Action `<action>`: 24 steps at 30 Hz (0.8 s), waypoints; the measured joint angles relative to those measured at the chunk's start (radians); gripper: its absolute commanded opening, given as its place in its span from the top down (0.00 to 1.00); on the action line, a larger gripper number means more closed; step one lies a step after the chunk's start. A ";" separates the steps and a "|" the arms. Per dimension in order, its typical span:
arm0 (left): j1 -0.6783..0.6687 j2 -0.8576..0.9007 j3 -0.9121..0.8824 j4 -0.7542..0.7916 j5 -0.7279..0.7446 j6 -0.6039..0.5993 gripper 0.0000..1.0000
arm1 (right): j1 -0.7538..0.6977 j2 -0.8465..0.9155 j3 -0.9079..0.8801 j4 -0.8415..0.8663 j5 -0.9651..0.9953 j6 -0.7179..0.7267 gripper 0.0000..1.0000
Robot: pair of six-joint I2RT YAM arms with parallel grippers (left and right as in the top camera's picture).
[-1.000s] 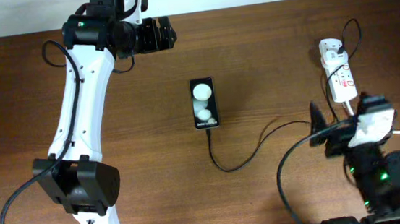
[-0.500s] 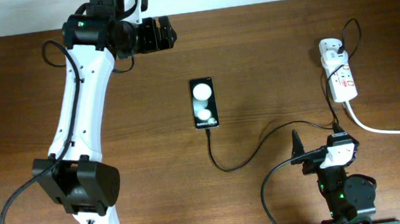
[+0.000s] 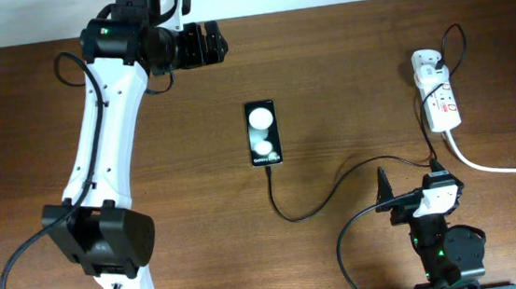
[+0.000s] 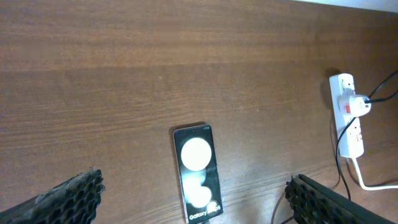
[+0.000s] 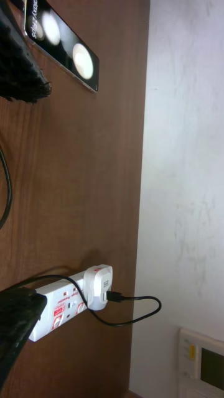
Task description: Plug charger to phone and switch on socket
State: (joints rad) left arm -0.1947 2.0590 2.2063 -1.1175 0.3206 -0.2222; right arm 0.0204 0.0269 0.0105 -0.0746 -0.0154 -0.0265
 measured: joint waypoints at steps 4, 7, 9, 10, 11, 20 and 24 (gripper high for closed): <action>0.000 0.000 0.000 -0.027 -0.106 0.001 0.01 | 0.000 0.000 0.000 0.000 0.000 0.000 0.01; -0.012 0.000 -0.002 -0.004 -0.183 0.067 0.01 | 0.000 0.000 0.000 0.000 0.000 0.000 0.01; -0.033 -0.010 -0.045 0.103 -0.190 0.125 0.01 | 0.000 0.000 0.000 0.000 0.000 0.000 0.01; -0.040 -0.032 -0.114 0.186 -0.183 0.159 0.01 | 0.000 0.000 0.000 0.000 0.000 0.000 0.01; -0.045 -0.069 -0.213 0.276 -0.176 0.181 0.01 | 0.000 0.000 0.000 0.000 0.000 0.000 0.01; 0.021 -0.682 -1.287 1.060 -0.163 0.227 0.01 | 0.000 -0.004 0.000 0.000 0.001 0.000 0.01; 0.075 -1.001 -1.695 1.263 -0.164 0.227 0.01 | 0.000 -0.005 0.000 0.000 0.001 0.001 0.01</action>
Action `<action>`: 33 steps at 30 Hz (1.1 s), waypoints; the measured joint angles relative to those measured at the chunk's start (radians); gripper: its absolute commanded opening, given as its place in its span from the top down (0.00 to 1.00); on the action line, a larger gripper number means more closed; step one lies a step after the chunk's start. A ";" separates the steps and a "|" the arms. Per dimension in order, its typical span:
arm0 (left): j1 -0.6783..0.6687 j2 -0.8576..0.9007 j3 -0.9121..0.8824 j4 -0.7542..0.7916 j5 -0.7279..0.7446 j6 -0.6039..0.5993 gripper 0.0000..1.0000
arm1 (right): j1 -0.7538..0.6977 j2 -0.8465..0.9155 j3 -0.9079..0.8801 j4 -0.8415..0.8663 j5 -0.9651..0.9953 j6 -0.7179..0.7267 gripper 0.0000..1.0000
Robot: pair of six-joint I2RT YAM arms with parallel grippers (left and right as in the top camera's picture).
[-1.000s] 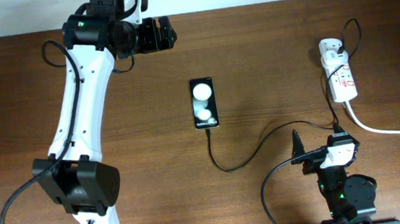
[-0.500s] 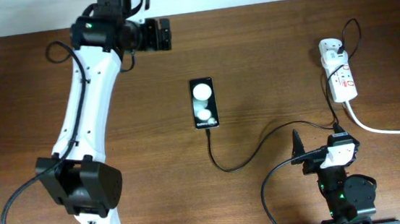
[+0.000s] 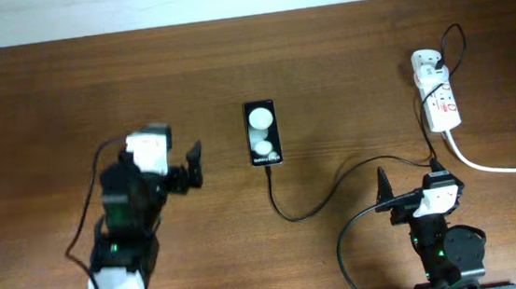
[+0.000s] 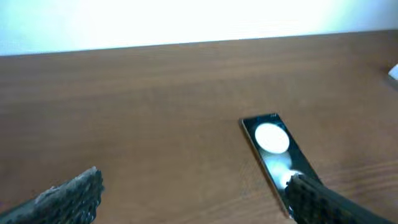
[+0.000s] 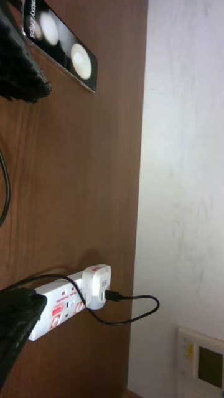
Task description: Plug charger to phone and switch on socket
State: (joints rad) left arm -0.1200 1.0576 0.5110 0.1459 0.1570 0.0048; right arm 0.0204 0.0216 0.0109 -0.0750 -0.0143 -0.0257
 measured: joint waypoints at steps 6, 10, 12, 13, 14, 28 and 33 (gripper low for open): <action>0.019 -0.447 -0.325 0.042 0.000 0.109 0.01 | 0.000 0.001 0.000 0.000 0.000 0.000 0.02; 0.020 -0.737 -0.496 0.018 -0.002 0.199 0.01 | 0.000 0.000 0.000 0.000 0.000 -0.001 0.01; 0.021 -0.792 -0.496 -0.039 -0.018 0.217 0.01 | 0.000 0.000 0.000 0.000 0.000 -0.001 0.01; 0.021 -0.834 -0.499 -0.120 -0.027 0.220 0.01 | 0.000 0.000 0.000 0.000 0.000 0.000 0.01; 0.021 -0.879 -0.501 -0.177 -0.035 0.220 0.01 | 0.000 0.001 0.000 0.000 0.000 0.000 0.01; 0.023 -1.042 -0.500 -0.209 -0.042 0.221 0.01 | 0.000 0.001 0.000 0.000 0.000 0.000 0.01; 0.023 -1.042 -0.500 -0.210 -0.042 0.221 0.01 | 0.000 0.001 0.000 0.000 0.000 -0.001 0.01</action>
